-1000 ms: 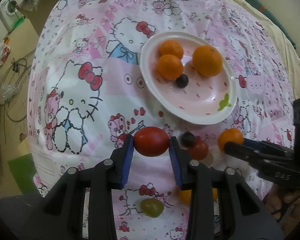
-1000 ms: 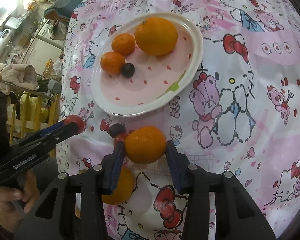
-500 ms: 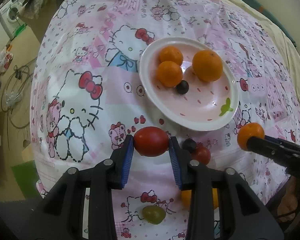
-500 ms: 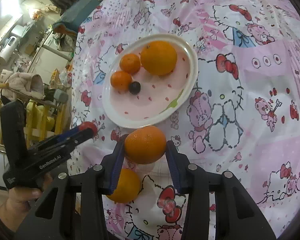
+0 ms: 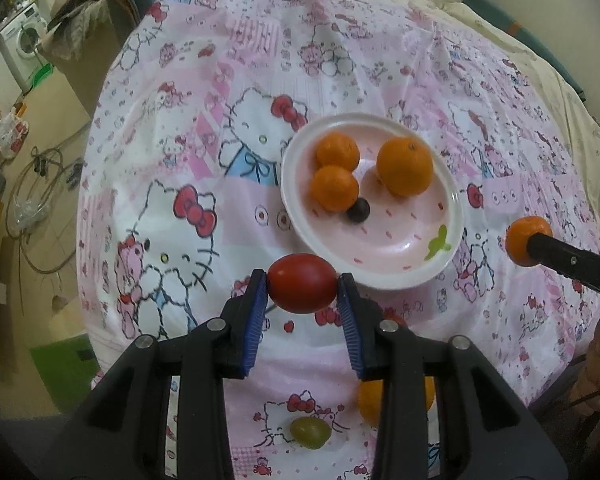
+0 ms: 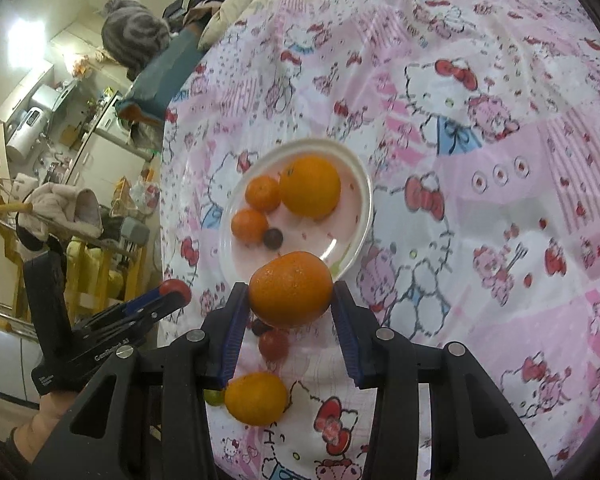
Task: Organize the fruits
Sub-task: 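Carry the tomato with the left gripper and tangerine with the right gripper over the plate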
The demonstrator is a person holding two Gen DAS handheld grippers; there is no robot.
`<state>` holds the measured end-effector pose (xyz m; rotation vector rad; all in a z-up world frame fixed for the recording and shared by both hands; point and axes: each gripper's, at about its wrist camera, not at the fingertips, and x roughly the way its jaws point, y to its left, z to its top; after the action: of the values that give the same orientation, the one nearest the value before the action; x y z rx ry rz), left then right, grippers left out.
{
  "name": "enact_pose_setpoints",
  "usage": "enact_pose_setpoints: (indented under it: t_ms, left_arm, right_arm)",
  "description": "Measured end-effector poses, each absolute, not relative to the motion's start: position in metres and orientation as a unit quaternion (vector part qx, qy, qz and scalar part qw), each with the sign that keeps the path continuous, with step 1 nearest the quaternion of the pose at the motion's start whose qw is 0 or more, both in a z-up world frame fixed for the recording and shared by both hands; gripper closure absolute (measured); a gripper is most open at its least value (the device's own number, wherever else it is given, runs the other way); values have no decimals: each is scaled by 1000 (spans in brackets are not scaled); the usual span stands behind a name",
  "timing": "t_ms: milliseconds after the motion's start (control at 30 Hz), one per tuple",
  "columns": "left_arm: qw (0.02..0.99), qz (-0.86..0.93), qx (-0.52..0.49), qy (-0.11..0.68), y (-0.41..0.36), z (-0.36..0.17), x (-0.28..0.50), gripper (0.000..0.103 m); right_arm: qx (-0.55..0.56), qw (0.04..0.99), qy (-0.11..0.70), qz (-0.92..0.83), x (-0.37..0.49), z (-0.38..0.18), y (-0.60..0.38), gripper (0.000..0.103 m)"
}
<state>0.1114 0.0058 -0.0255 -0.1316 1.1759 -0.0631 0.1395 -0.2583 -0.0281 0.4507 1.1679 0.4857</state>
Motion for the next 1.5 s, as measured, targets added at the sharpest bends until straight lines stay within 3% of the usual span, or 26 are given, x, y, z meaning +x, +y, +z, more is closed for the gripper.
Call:
enact_pose_setpoints:
  t_ms: [567, 1500]
  left_arm:
    - [830, -41, -40, 555, -3, -16, 153, 72]
    - [825, -91, -37, 556, -45, -53, 228, 71]
  right_arm:
    - [186, 788, 546, 214, 183, -38, -262, 59]
    - [204, 740, 603, 218, 211, -87, -247, 58]
